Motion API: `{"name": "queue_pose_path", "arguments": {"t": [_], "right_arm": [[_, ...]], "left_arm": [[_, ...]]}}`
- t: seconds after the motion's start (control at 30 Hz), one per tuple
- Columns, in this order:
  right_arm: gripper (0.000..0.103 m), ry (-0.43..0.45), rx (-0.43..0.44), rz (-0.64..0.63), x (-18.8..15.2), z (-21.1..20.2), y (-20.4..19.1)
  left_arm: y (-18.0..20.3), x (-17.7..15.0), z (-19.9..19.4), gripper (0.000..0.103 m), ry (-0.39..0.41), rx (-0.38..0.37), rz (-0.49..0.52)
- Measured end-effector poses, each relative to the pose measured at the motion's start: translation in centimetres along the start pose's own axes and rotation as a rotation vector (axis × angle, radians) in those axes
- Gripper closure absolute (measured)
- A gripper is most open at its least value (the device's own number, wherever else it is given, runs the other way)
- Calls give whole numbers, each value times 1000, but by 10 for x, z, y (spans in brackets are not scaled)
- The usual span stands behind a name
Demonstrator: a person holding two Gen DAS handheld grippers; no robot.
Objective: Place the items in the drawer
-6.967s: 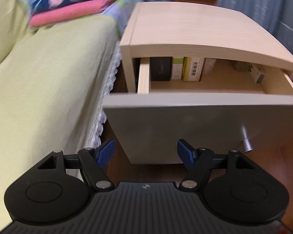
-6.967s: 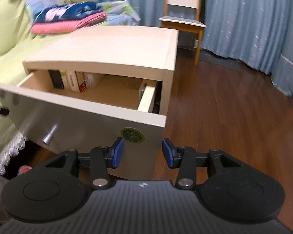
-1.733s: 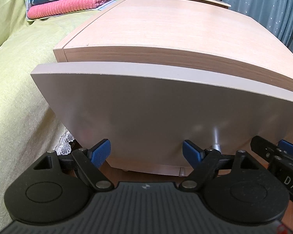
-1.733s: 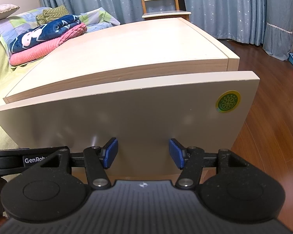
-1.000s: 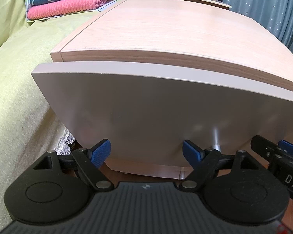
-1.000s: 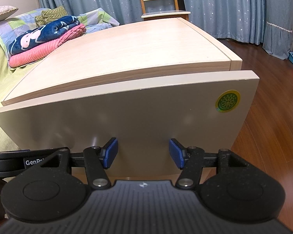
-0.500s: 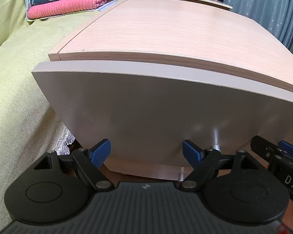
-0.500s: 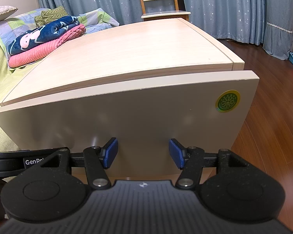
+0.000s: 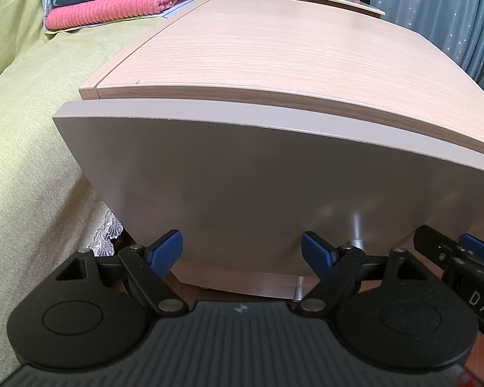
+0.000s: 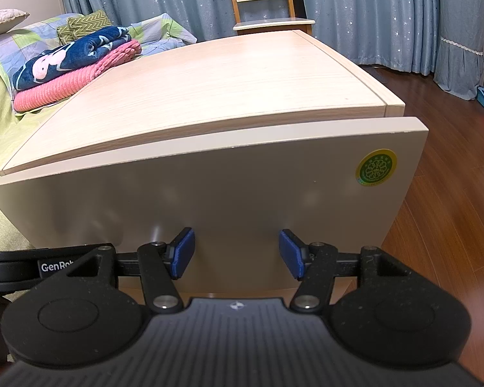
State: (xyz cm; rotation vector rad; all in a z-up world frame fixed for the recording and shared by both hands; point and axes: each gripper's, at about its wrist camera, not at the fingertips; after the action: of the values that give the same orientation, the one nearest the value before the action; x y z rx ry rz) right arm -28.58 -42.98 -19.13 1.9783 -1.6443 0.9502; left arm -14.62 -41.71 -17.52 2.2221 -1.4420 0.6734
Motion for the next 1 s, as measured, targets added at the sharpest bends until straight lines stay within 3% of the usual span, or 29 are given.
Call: {"name": "queue_pose_path", "arguments": {"t": [1.0], "right_arm": [[47,-5,0,10,7,7,-1]], "left_arm": [[-5,9,9,21,0,-5,-12]]}}
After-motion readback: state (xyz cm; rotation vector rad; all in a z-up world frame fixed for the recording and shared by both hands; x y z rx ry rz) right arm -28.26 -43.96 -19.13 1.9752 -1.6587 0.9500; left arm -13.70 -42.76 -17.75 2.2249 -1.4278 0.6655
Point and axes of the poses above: each gripper's, at about its wrist camera, not at the fingertips, and z roughly the way its jaws point, y to its right, x to its top, and after that the axes turned 4 degrees about -x, right-handed
